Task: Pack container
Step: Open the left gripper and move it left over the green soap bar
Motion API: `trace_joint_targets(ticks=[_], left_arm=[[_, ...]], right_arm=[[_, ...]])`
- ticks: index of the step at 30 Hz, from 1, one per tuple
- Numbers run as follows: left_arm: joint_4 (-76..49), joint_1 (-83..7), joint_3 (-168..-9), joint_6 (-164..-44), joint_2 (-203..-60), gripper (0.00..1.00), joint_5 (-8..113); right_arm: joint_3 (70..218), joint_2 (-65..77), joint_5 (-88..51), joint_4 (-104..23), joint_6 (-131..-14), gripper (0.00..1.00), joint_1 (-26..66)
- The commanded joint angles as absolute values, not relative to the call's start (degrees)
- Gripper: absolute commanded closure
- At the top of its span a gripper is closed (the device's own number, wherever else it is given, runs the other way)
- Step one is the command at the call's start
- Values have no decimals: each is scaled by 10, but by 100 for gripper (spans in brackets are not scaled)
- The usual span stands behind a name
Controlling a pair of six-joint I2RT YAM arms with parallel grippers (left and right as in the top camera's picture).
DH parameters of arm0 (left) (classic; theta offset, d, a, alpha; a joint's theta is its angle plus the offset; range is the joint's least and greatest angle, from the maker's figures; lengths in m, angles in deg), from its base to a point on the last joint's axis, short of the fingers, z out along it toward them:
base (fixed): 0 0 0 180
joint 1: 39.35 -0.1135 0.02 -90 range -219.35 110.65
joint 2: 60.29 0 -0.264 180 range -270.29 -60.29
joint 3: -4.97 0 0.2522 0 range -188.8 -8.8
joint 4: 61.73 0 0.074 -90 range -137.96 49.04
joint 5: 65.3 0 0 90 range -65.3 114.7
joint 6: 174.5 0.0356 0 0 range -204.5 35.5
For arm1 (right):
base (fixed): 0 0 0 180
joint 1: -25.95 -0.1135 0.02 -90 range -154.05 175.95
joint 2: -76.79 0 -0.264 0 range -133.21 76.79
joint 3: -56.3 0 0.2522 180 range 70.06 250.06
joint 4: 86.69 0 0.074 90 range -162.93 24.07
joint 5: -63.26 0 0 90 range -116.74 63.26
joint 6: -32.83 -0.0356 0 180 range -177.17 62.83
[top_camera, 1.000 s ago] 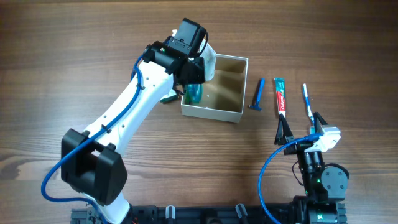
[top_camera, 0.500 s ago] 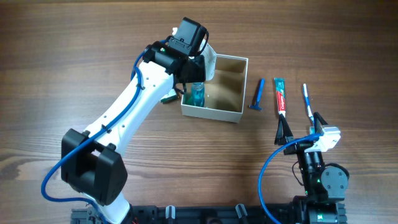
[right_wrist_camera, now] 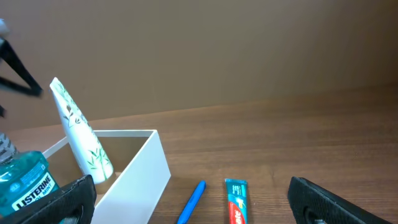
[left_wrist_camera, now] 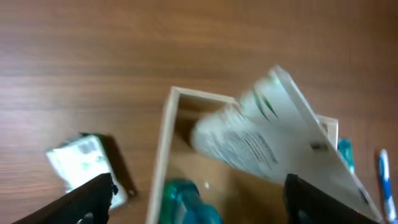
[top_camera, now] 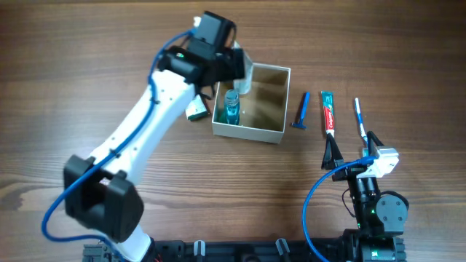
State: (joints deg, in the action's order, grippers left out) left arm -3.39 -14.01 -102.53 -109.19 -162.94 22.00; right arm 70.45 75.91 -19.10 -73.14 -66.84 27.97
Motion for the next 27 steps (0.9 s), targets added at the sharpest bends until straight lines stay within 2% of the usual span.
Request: trace_joint_targets(ticks=[1,4,7,19,27], left_arm=[[-27,-205,-1053,-1089,-1548,9,214],[45,-284,-1053,-1089,-1521,7,214],[94,-302,-1050,-1089,-1541,5,219],[117,-288,-1050,-1150,-1692,2,307],[119,-279,-1050,-1150,-1765,2,306]], right_arm=[[704,766,-199,-734,-662,0,277],[704,766,-199,-734,-662,0,277],[704,766,-199,-734,-662,0,277],[704,766,-199,-734,-662,0,277],[704,766,-199,-734,-662,0,277]])
